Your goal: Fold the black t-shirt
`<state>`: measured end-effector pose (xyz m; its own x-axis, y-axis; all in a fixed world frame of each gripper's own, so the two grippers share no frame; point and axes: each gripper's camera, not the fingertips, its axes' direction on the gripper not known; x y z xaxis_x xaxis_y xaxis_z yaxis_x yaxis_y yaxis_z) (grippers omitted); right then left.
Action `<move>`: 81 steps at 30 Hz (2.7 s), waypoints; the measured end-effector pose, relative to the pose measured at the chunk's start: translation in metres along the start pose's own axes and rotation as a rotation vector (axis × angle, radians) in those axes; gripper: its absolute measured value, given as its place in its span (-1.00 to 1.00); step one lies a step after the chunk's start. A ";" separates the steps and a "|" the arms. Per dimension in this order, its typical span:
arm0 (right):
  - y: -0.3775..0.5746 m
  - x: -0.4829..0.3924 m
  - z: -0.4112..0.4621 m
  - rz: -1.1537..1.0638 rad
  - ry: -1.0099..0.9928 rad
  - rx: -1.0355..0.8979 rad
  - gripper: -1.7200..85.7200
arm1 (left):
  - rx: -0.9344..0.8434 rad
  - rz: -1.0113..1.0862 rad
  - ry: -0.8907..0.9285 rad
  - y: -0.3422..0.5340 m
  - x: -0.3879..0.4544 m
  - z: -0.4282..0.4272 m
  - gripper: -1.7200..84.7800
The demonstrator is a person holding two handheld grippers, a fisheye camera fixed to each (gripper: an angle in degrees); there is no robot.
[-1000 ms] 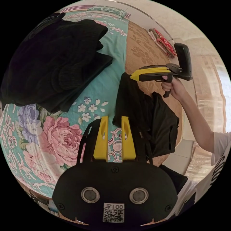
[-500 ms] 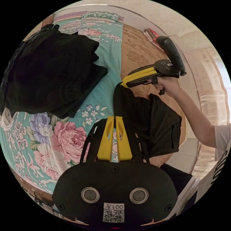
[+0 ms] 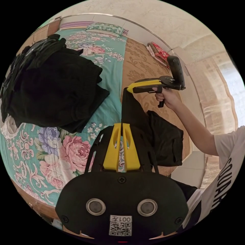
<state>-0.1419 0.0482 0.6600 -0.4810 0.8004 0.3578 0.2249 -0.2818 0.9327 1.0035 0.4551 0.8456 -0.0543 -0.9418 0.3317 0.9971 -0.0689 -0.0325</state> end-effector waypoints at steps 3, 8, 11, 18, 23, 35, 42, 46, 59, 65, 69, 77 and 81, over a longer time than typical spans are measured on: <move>-0.002 -0.004 0.004 -0.029 -0.038 -0.009 -0.95 | -0.021 -0.014 -0.024 0.003 0.012 0.003 -0.98; 0.006 -0.021 -0.011 -0.074 -0.040 0.002 -0.95 | -0.045 0.010 -0.036 0.007 0.043 0.012 -0.98; 0.022 -0.035 -0.037 -0.090 -0.018 0.046 -0.95 | -0.043 0.095 -0.053 0.004 0.077 0.014 -0.98; 0.119 -0.075 -0.124 -0.056 0.061 0.105 -0.94 | -0.122 0.521 -0.008 0.002 0.202 0.033 -0.98; 0.199 -0.099 -0.141 0.037 0.099 0.048 -0.94 | -0.274 0.873 -0.085 0.029 0.314 0.096 -0.98; 0.285 -0.120 -0.109 0.244 0.166 -0.031 -0.88 | -0.463 0.735 -0.224 0.094 0.364 0.188 -0.86; 0.211 -0.110 -0.072 0.180 0.096 0.031 -0.79 | -0.427 0.421 -0.239 0.066 0.318 0.209 -0.83; 0.186 -0.105 -0.042 0.172 0.136 -0.083 -0.84 | -0.415 0.375 -0.266 0.065 0.319 0.220 -0.92; 0.189 -0.121 -0.035 0.218 0.244 -0.094 -0.90 | -0.378 0.133 -0.143 0.075 0.287 0.214 -0.95; 0.200 -0.109 -0.046 0.281 0.219 -0.090 -0.79 | -0.350 0.150 -0.077 0.064 0.279 0.222 -0.74; 0.195 -0.120 -0.018 0.238 0.234 -0.198 -0.76 | -0.416 0.227 -0.131 0.063 0.290 0.245 -0.73; 0.201 -0.162 0.003 0.136 0.383 -0.241 -0.90 | -0.388 0.336 -0.321 0.072 0.318 0.261 -0.94; 0.208 -0.161 -0.009 0.179 0.374 -0.181 -0.92 | -0.365 0.336 -0.301 0.072 0.318 0.252 -0.97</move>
<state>-0.0256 -0.1442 0.7965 -0.7286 0.4942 0.4742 0.1959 -0.5130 0.8357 1.0720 0.2341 1.1866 0.3330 -0.8000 0.4992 0.8712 0.0584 -0.4875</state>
